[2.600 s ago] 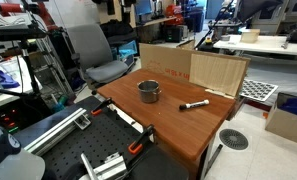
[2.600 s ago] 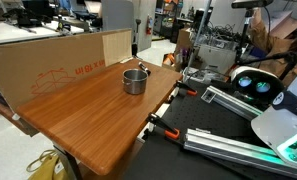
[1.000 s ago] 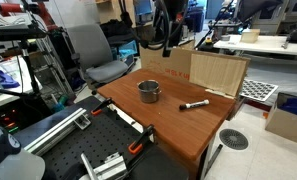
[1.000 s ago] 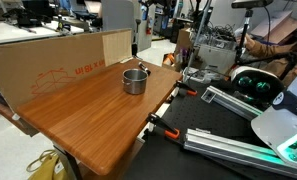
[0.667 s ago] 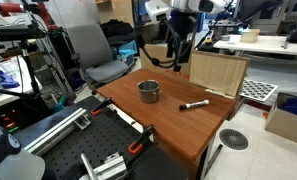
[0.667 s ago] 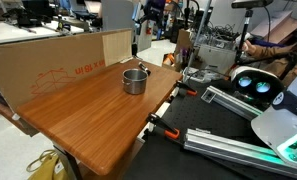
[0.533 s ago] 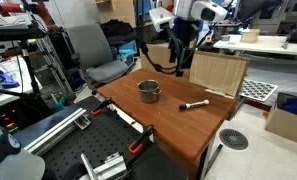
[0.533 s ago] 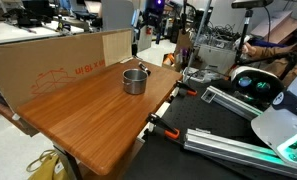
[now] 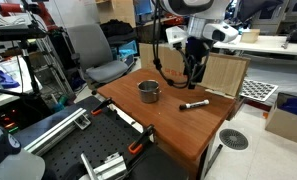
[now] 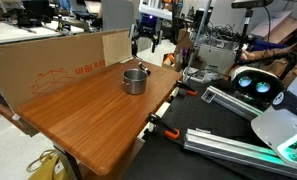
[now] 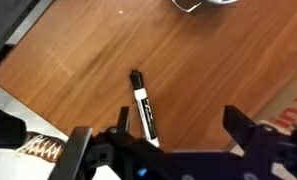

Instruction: Pick up the black marker from the table and place it in the pot

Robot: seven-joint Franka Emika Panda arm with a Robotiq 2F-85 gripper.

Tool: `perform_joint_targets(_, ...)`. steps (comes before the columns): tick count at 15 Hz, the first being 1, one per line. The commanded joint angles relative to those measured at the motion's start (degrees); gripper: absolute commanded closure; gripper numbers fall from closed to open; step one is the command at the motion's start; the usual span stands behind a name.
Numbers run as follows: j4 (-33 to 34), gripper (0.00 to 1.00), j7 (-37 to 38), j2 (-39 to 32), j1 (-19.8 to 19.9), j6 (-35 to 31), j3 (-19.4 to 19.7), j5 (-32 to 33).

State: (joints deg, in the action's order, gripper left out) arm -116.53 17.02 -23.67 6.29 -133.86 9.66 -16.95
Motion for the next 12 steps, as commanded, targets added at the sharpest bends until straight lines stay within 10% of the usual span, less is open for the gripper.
perform_joint_targets(1, 4.58, 0.0, 3.5, -4.82, -0.31, 0.38, 0.37, 2.29)
perform_joint_targets(12, 13.44, 0.0, 10.37, -16.29, -1.21, -0.53, 1.77, 6.34)
